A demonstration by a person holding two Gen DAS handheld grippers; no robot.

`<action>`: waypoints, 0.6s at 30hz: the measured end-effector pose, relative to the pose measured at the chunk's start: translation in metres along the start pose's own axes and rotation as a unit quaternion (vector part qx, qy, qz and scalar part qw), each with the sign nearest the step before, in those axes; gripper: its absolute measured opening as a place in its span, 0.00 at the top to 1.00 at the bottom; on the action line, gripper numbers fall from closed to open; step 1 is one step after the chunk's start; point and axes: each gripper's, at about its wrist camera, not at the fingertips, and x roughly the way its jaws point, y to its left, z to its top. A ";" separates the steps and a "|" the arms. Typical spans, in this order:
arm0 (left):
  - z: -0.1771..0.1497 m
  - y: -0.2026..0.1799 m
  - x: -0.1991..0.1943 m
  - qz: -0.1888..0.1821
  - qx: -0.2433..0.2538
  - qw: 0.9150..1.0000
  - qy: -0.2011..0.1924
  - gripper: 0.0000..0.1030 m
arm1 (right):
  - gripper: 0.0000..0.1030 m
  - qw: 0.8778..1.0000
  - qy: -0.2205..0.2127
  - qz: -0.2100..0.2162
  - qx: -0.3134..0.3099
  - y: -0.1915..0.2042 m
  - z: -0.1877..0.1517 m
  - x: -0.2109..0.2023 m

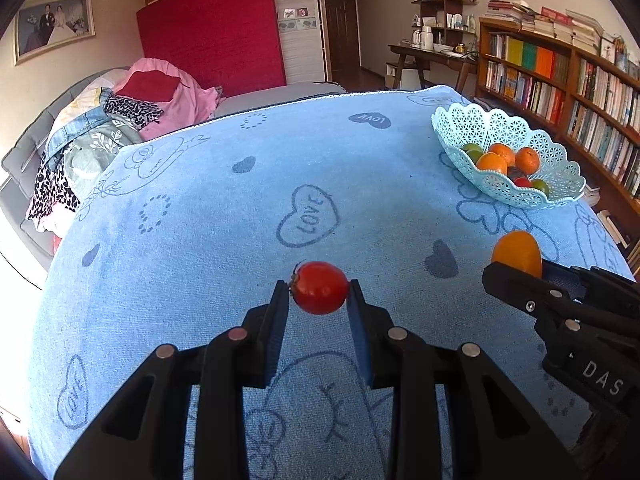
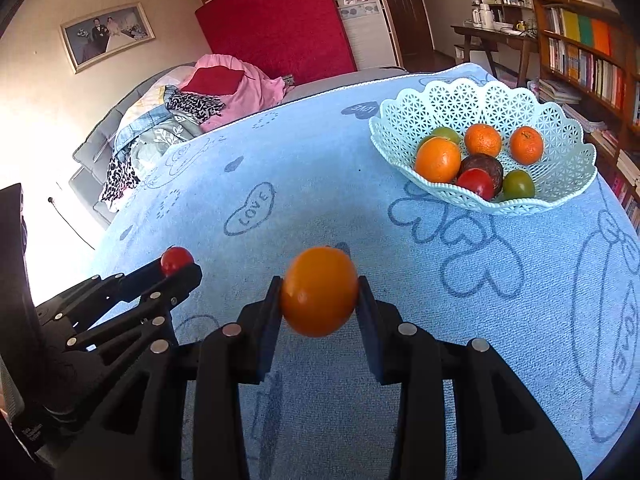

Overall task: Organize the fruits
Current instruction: 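Carry the red tomato in the left gripper while the right carries the orange tomato to the basket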

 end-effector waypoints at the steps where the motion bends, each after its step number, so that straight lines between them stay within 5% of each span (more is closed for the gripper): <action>1: 0.001 -0.001 0.000 -0.001 0.001 1.000 -0.001 0.71 | 0.64 1.000 -0.002 -0.001 0.001 -0.002 0.001 -0.001; 18: 0.017 0.006 -0.003 -0.025 -0.011 1.000 0.003 0.71 | 0.64 0.999 -0.033 -0.010 0.039 -0.035 0.010 -0.023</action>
